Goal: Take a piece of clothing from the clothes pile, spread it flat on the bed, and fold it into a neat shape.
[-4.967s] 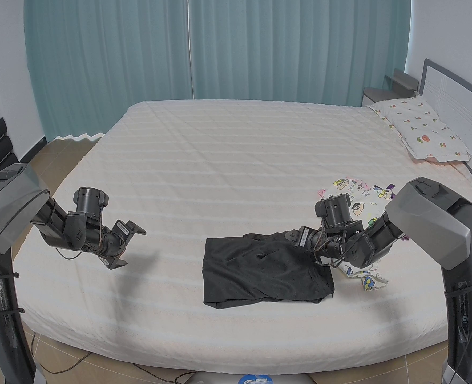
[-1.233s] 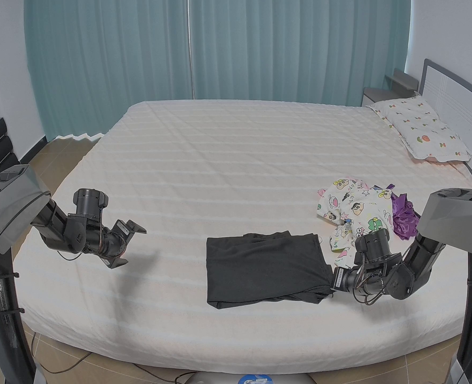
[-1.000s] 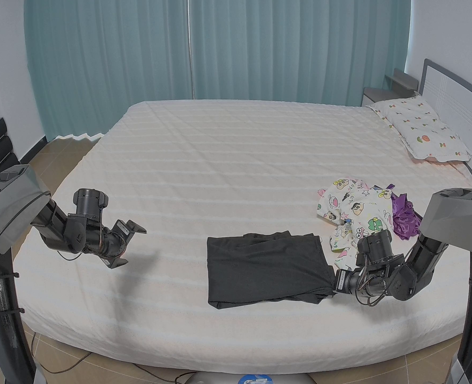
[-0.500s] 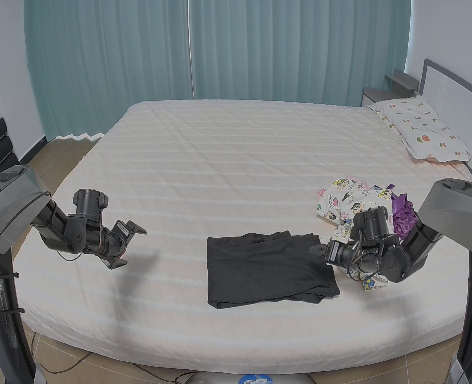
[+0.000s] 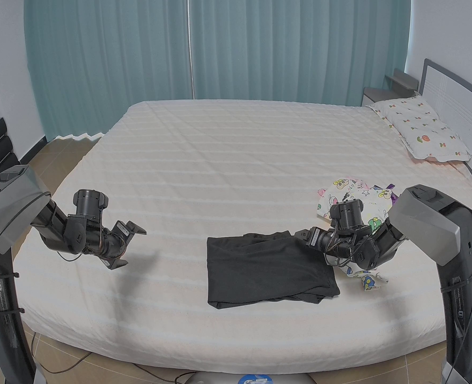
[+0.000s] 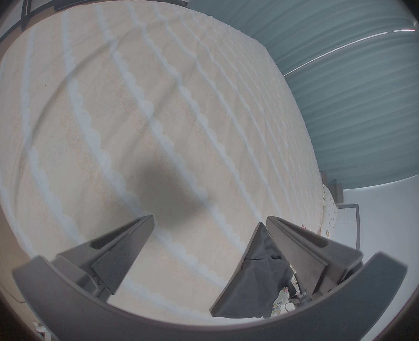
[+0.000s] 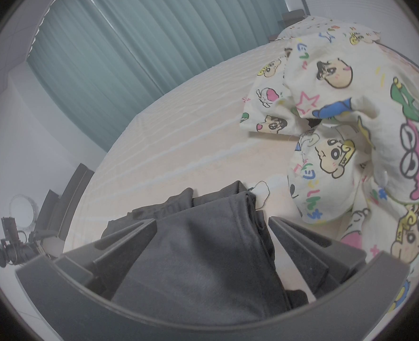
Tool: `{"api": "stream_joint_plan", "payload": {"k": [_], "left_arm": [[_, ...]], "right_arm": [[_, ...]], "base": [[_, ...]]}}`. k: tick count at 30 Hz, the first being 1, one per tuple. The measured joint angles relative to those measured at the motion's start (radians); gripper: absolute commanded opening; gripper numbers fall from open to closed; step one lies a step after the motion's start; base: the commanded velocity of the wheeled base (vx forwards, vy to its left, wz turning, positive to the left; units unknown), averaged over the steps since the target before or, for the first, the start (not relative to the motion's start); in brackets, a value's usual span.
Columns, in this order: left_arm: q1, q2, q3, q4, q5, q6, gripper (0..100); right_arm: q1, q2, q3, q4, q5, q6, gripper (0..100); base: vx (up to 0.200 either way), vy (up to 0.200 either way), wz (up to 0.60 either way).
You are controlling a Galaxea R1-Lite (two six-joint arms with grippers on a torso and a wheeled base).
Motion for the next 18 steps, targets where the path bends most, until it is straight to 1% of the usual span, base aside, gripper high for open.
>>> {"api": "stream_joint_plan", "payload": {"k": [3,8,11,15,18], "left_arm": [[0.000,0.000,0.000,0.000,0.000,0.000,100],[0.000,0.000,0.000,0.000,0.000,0.000,100],[0.000,0.000,0.000,0.000,0.000,0.000,100],[0.000,0.000,0.000,0.000,0.000,0.000,100],[0.000,0.000,0.000,0.000,0.000,0.000,100]], "right_arm": [[-0.005,0.027,-0.036,0.007,-0.018,0.042,0],[-0.014,0.053,-0.064,0.014,-0.029,0.061,0],[-0.023,0.060,-0.071,0.010,-0.029,0.086,0],[-0.029,0.064,-0.074,0.008,-0.030,0.161,0],[-0.034,0.064,-0.075,0.004,-0.030,0.183,0]], "base": [[0.000,0.000,0.00],[0.000,0.000,0.00],[0.000,0.000,0.00],[0.000,0.000,0.00],[0.000,0.000,0.00]]}}
